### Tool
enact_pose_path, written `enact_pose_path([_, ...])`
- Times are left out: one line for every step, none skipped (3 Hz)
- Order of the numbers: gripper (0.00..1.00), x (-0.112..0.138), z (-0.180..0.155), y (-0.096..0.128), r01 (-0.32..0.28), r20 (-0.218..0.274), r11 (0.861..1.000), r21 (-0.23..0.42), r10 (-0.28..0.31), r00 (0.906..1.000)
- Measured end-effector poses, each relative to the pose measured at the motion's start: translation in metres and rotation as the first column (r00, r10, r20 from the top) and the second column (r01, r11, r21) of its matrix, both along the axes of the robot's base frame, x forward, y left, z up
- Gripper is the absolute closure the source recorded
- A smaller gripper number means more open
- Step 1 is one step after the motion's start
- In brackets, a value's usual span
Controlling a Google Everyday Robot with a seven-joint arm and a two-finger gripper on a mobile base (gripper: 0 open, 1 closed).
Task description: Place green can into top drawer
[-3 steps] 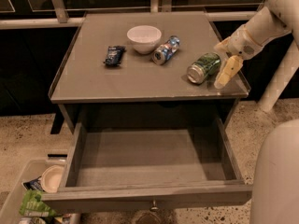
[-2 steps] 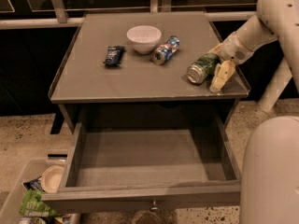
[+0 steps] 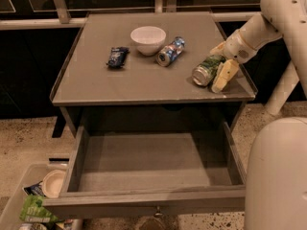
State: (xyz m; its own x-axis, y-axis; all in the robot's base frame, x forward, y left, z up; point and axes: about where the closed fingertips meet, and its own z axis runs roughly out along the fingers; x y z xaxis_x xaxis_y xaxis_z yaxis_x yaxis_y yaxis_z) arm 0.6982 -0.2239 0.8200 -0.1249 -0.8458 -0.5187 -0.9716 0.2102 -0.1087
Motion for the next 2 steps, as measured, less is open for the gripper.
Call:
enact_pose_path([0.0,0.0032,0.0176,0.0187,-0.036,0.028,0.998,-0.042,0.038,0.9989])
enact_pose_path([0.0,0.0047,0.0177,0.0208,-0.037,0.032,0.998,-0.042,0.039,0.9988])
